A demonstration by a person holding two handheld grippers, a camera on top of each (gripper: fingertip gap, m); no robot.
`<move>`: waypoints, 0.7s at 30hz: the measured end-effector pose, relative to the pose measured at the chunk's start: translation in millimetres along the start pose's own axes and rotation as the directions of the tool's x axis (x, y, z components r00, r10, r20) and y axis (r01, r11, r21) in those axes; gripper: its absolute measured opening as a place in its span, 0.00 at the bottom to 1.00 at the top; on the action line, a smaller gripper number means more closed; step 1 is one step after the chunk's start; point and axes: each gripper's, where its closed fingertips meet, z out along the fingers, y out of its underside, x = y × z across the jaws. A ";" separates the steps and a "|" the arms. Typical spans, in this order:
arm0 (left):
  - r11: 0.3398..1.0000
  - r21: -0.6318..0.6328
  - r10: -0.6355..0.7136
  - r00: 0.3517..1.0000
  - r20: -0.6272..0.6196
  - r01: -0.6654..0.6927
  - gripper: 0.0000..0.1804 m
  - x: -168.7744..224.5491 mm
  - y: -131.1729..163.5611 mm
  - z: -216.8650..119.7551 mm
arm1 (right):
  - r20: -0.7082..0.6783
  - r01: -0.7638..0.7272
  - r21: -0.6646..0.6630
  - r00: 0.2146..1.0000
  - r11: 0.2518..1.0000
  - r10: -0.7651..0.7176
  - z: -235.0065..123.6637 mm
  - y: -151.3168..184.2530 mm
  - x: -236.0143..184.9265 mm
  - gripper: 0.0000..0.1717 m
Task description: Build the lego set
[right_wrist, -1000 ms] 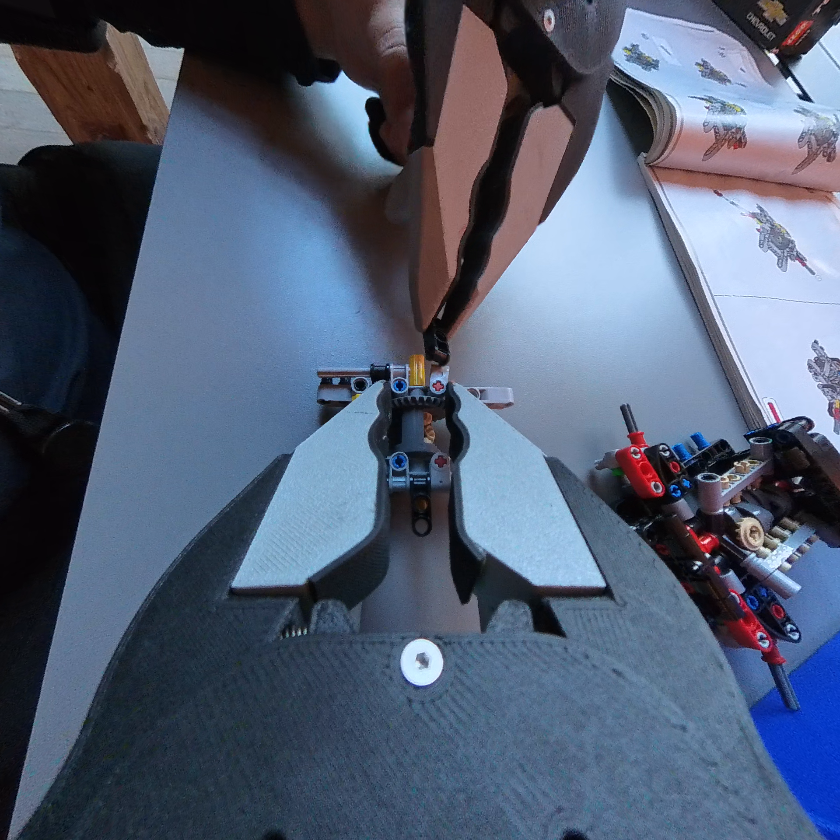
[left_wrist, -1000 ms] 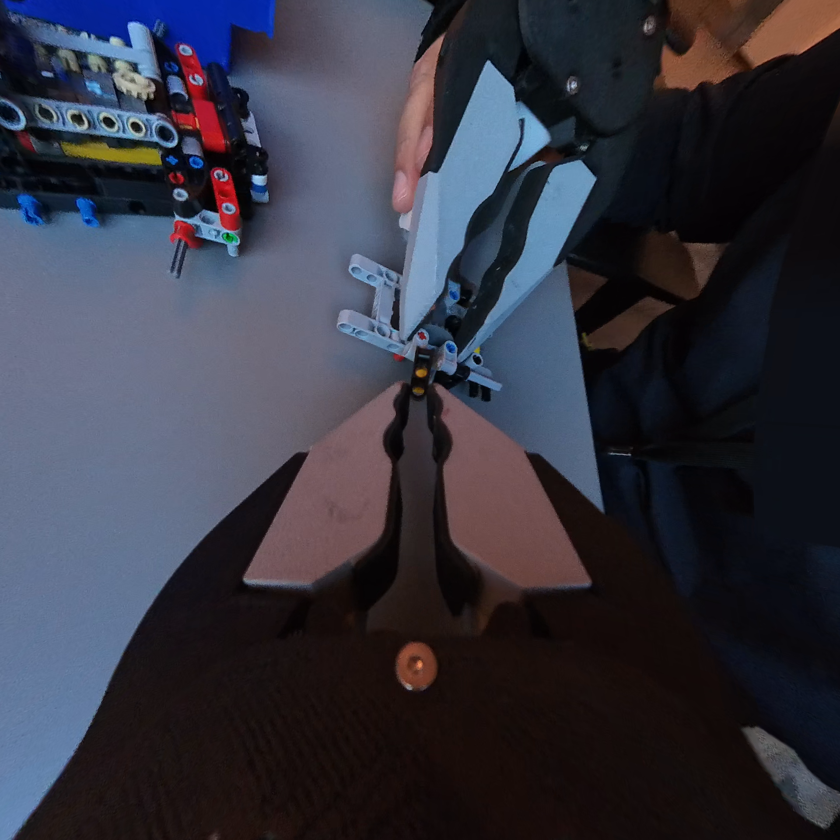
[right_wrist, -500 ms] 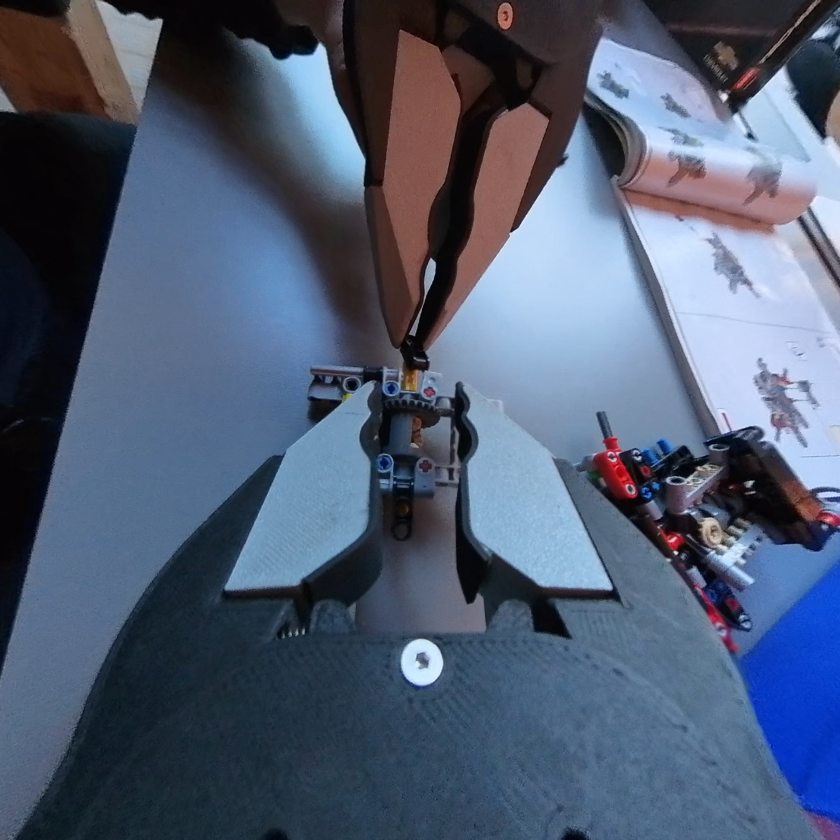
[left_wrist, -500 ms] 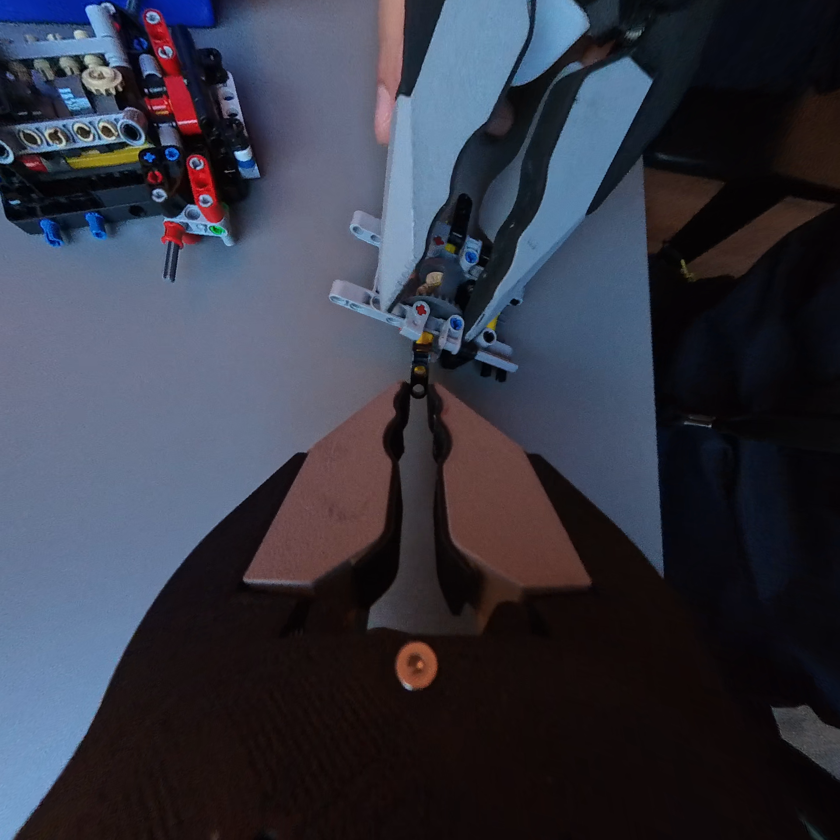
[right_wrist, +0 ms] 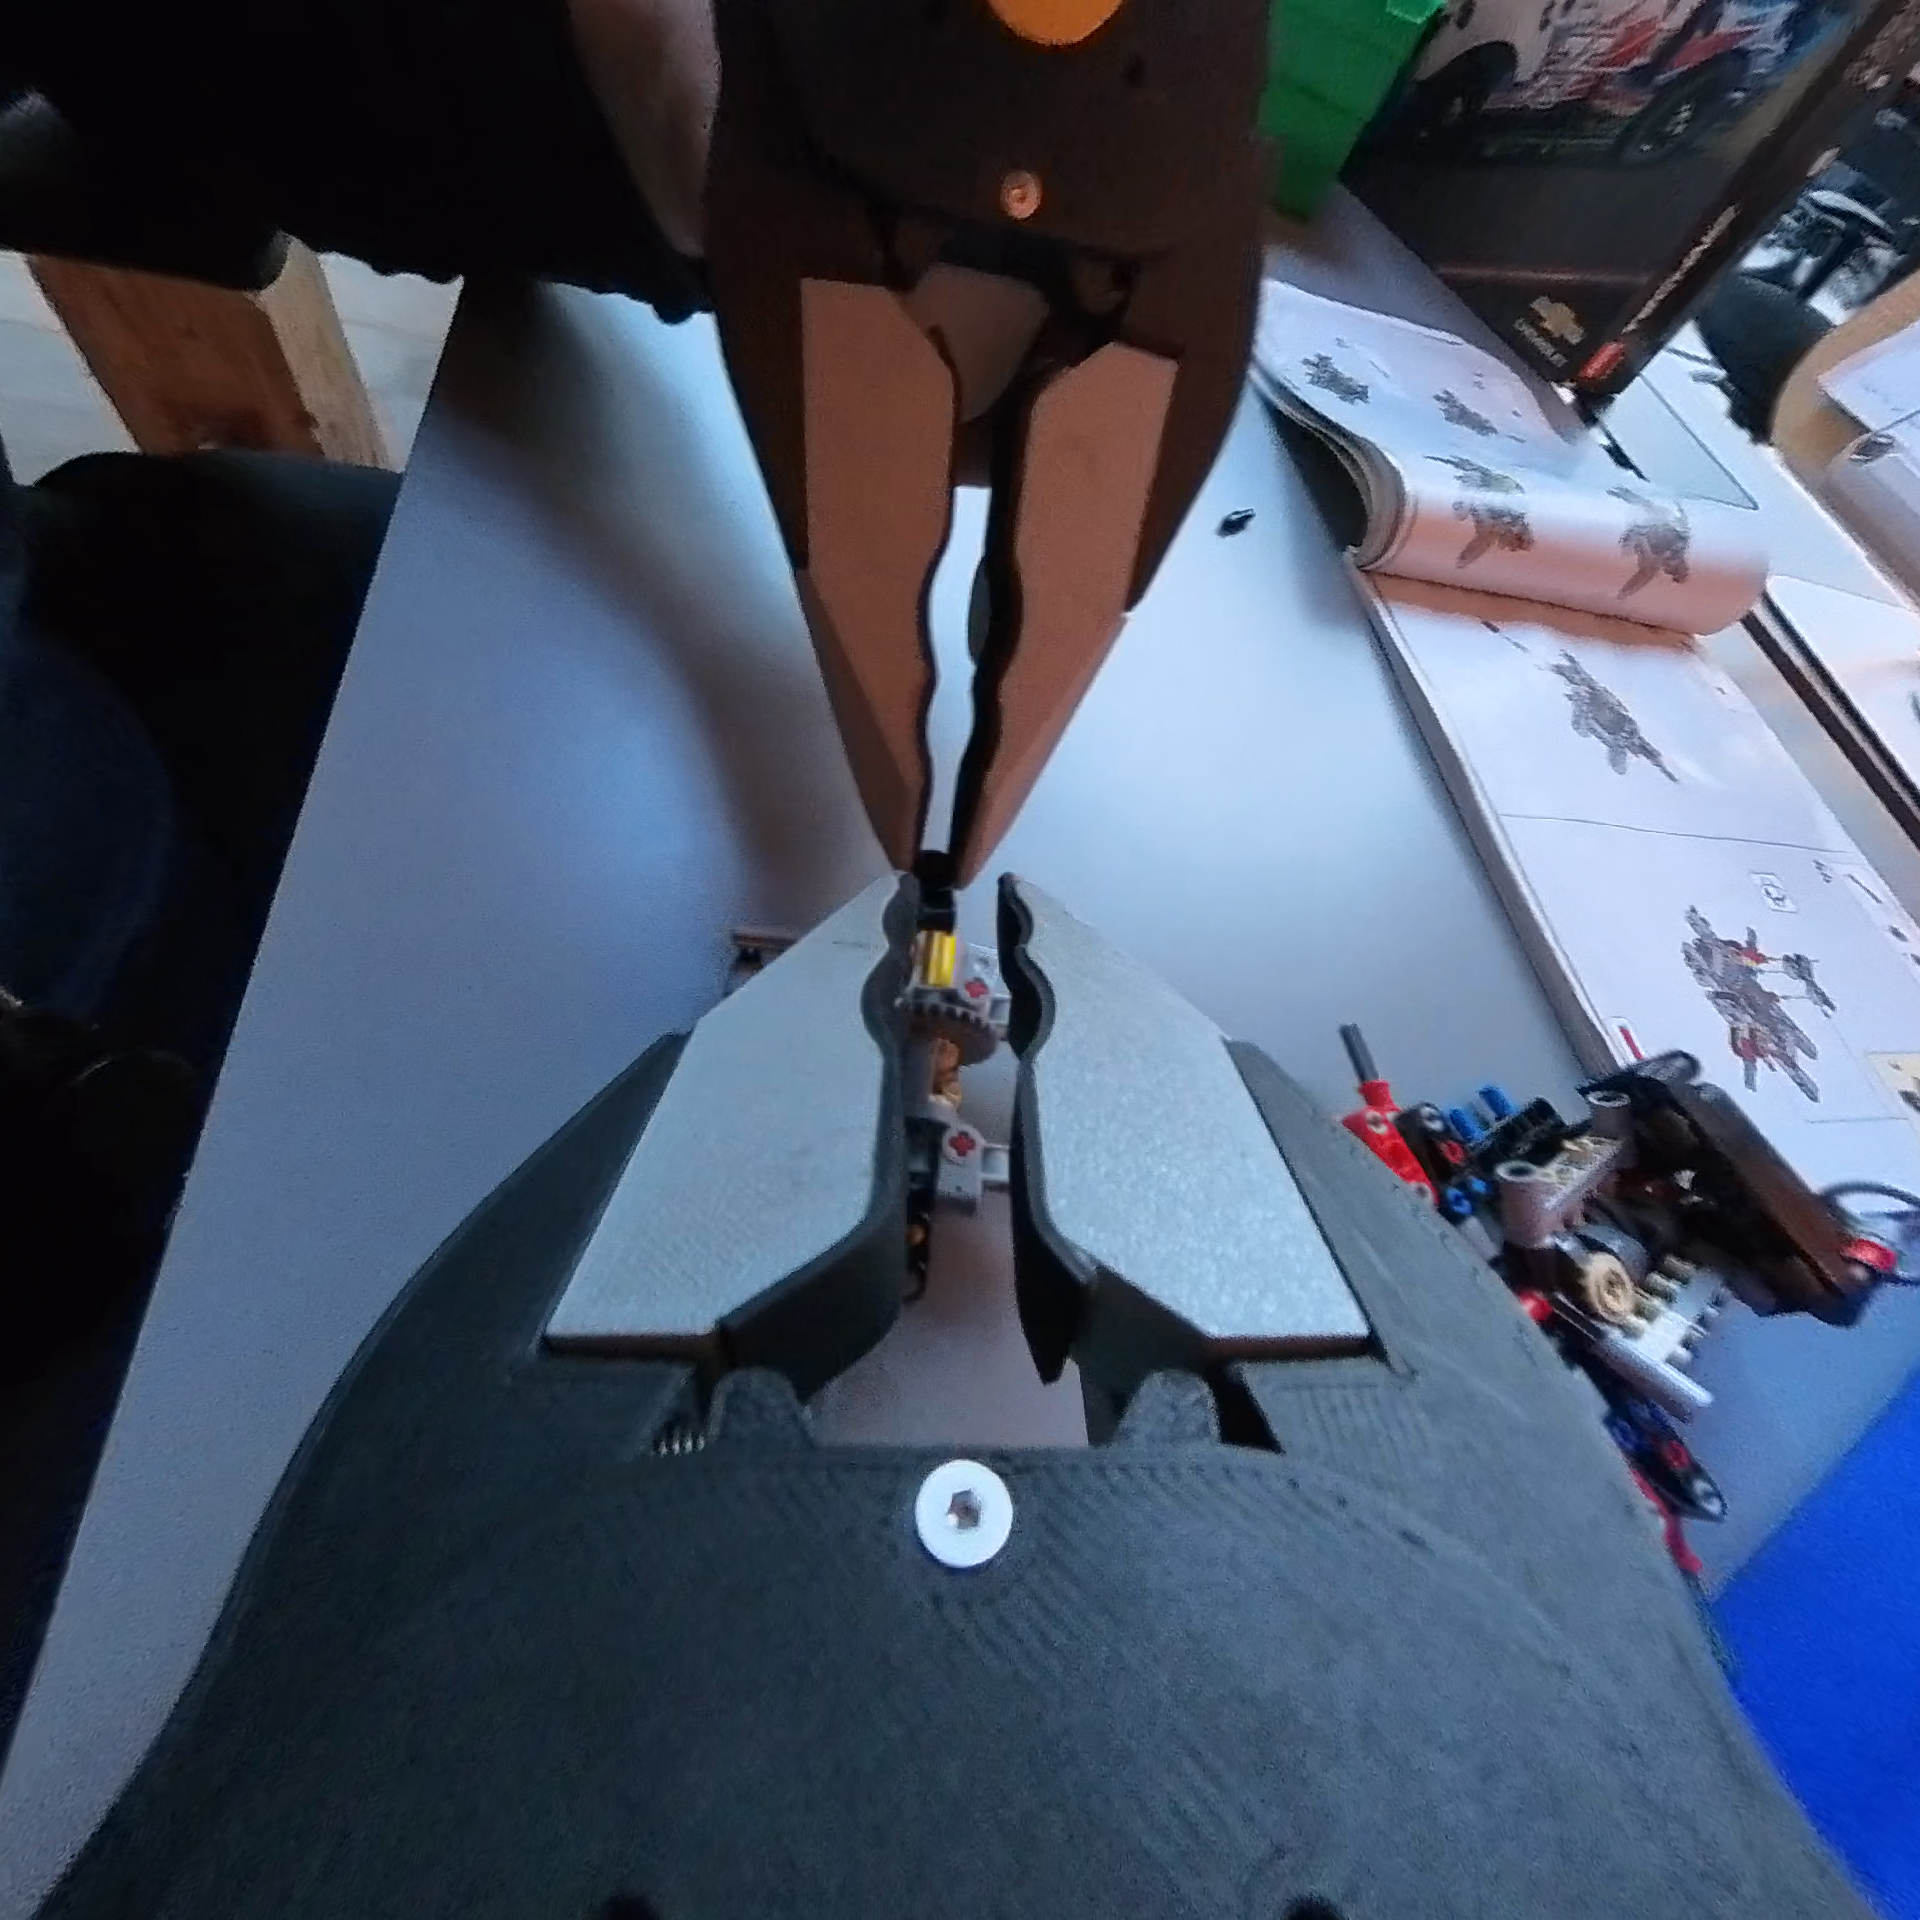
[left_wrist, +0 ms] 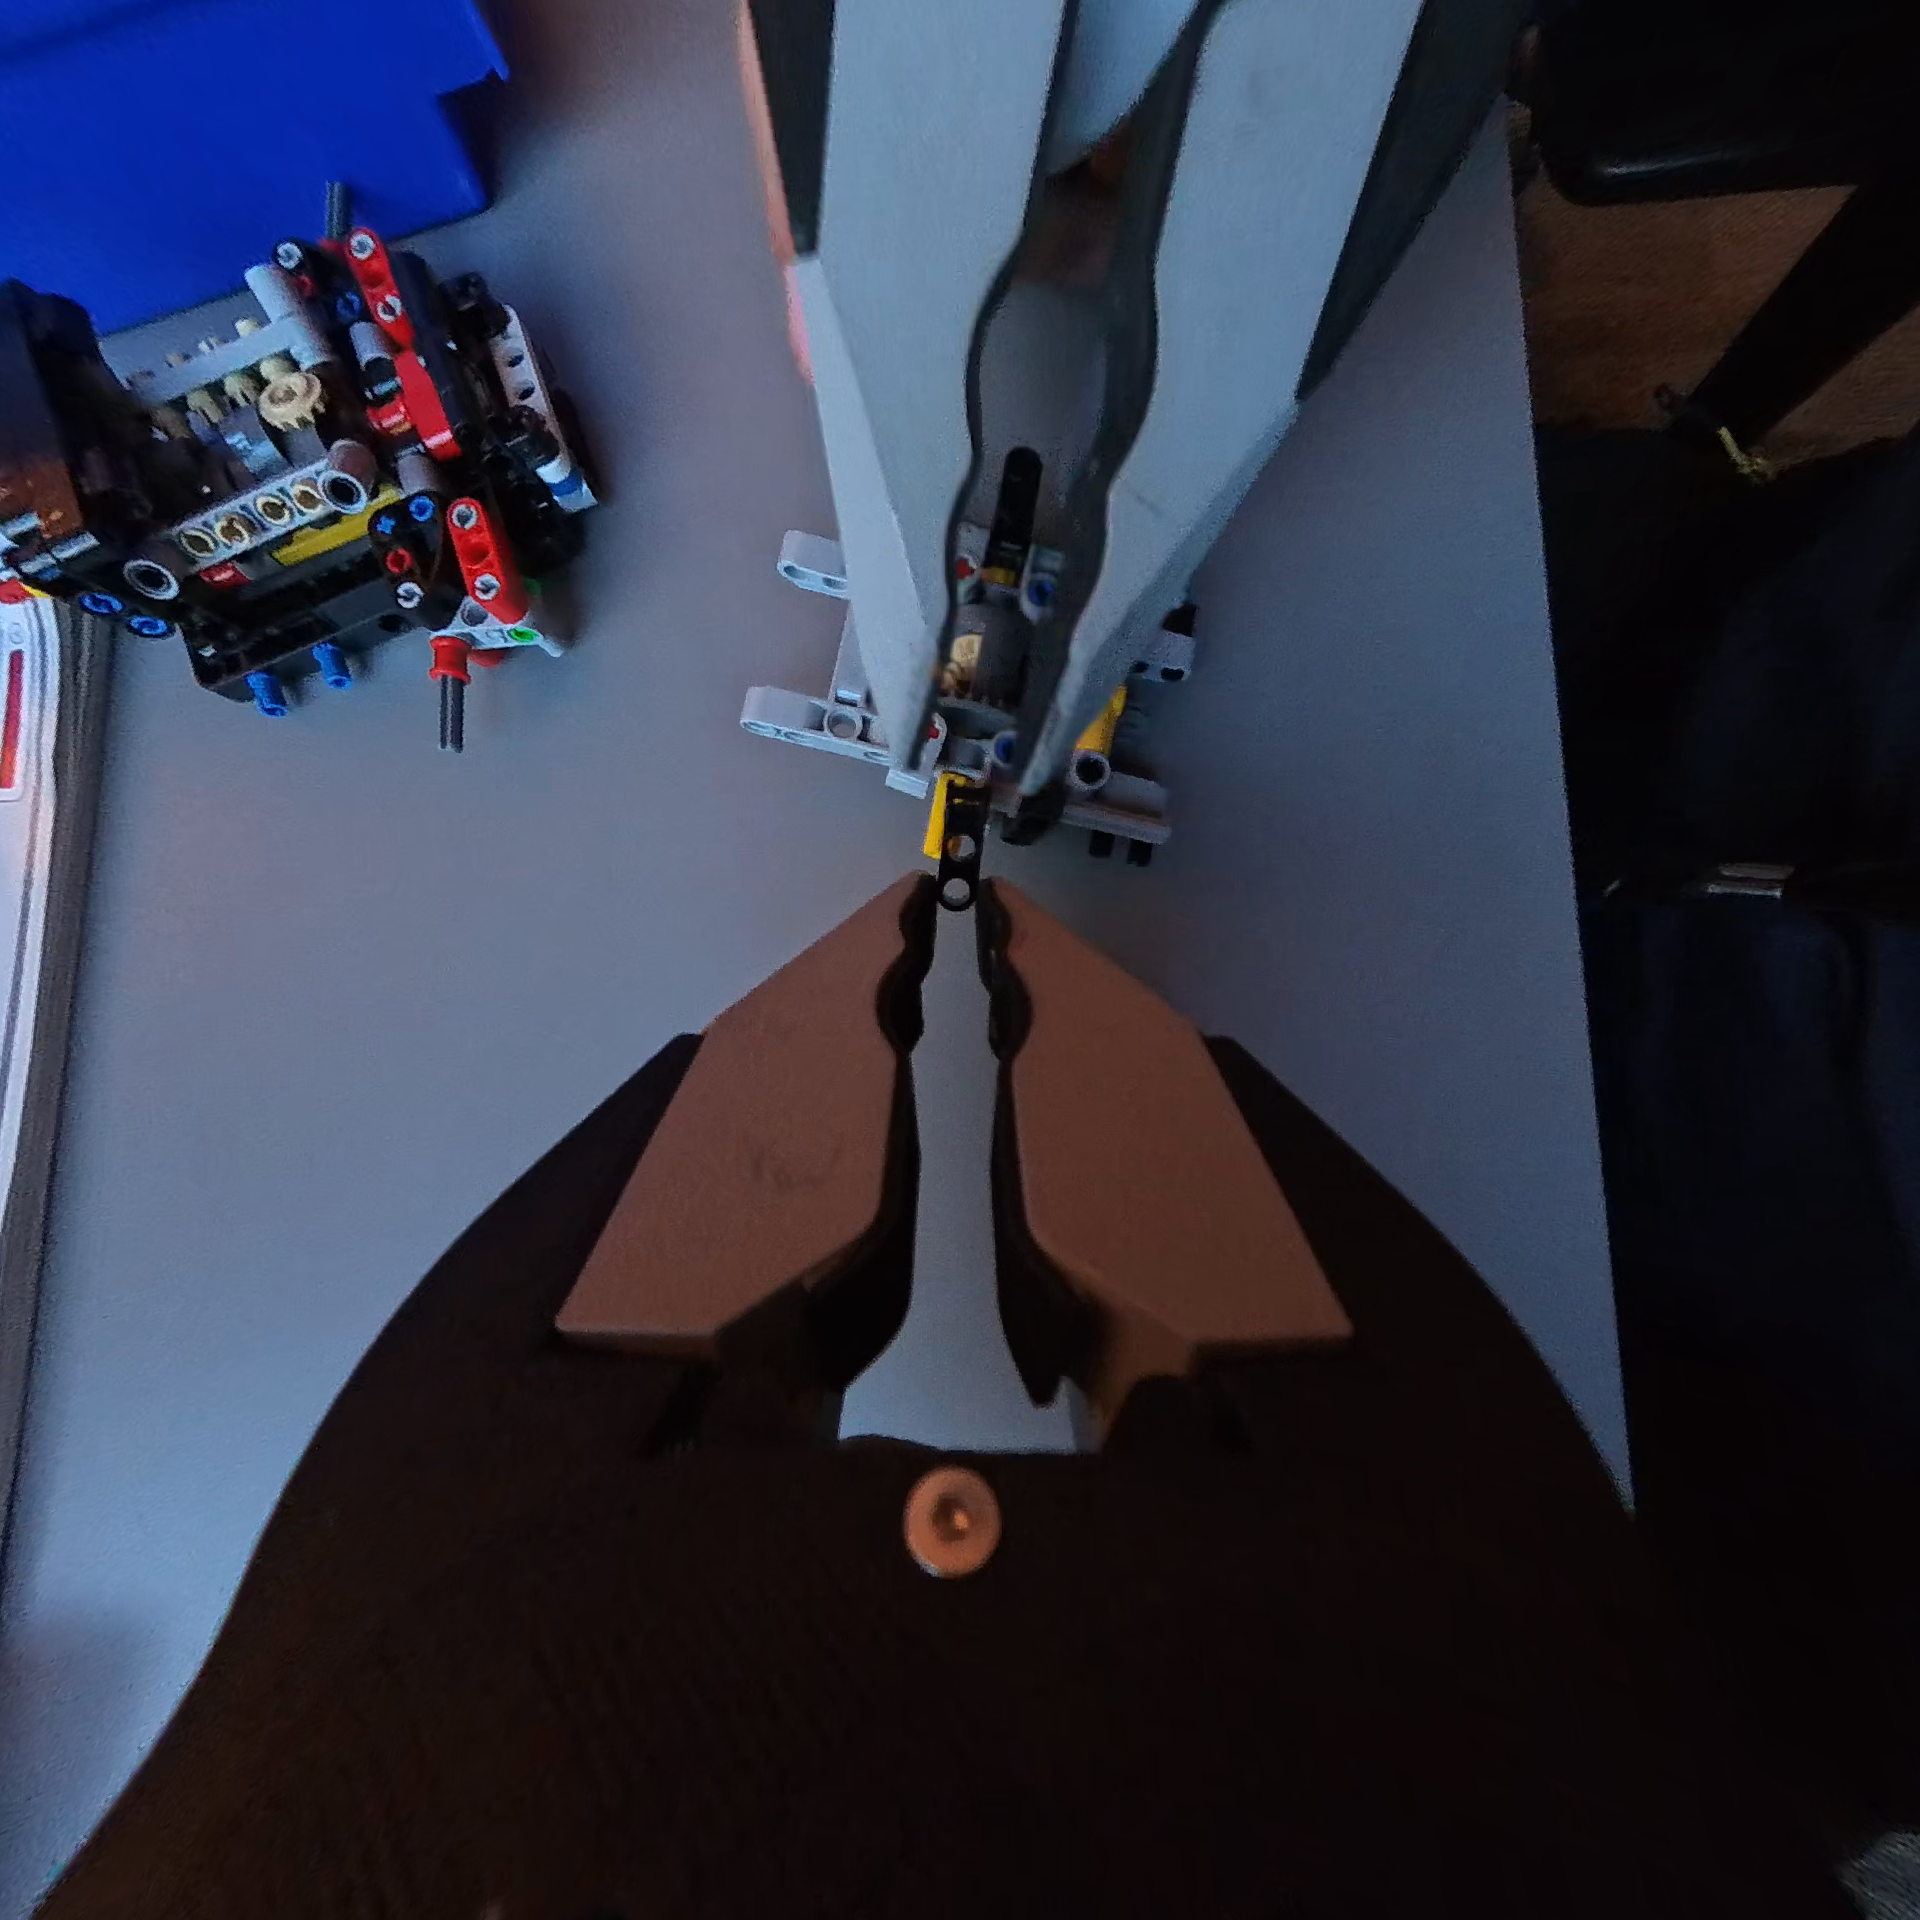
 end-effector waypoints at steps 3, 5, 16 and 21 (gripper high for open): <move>1.000 0.030 0.007 1.000 -0.004 -0.007 0.03 0.6 -4.9 -3.9 | 0.014 0.023 -0.037 1.000 0.999 -0.022 6.3 4.0 -5.5 0.08; 0.999 0.043 0.016 1.000 -0.007 -0.016 0.03 2.0 -7.9 -6.4 | 0.001 0.024 -0.038 1.000 0.999 -0.024 7.4 3.6 -4.0 0.06; 0.994 0.103 0.037 0.999 -0.002 -0.036 0.03 1.1 -14.6 -9.5 | 0.001 0.010 -0.002 1.000 1.000 -0.010 3.1 -1.1 -1.9 0.03; 0.990 0.141 0.011 0.999 -0.041 -0.005 0.03 2.3 -17.5 -11.9 | 0.006 0.009 0.018 1.000 1.000 -0.009 1.5 -3.5 -2.3 0.03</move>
